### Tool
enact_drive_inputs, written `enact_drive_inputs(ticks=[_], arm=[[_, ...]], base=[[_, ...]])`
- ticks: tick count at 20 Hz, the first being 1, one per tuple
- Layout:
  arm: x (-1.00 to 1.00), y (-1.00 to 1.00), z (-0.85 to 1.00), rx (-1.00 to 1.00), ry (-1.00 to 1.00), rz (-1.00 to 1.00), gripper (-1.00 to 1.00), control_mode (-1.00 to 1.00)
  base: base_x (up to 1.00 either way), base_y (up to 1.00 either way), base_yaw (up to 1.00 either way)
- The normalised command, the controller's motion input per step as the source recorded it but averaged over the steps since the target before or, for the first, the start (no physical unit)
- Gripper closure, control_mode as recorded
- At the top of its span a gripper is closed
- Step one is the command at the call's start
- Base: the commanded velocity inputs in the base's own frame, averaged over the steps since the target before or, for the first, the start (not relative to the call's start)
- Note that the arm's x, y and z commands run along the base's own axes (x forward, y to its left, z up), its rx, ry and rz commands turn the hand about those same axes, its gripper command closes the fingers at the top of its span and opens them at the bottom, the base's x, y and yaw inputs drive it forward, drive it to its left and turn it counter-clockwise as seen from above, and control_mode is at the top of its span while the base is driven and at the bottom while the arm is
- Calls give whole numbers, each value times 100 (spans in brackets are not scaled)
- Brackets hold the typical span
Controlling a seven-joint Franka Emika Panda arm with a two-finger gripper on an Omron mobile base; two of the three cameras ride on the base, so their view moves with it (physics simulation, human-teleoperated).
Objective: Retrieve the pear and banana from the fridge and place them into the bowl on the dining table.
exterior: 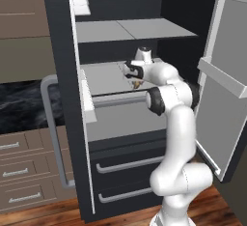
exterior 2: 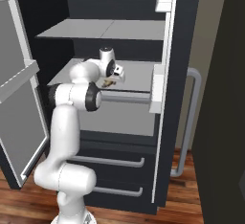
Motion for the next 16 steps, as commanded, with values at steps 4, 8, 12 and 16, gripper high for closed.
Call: enact_drive_inputs(ticks=[4, 8, 12, 16], arm=[[-100, 0, -66, 0, -4, 0, 100, -100], [-100, 0, -22, 0, -6, 0, 100, -100], [-100, 0, 9, 0, -5, 0, 100, -100], [-100, 0, 36, 0, -6, 0, 100, -100]], base=[[0, 0, 0], [0, 0, 0], [0, 0, 0], [0, 0, 0]])
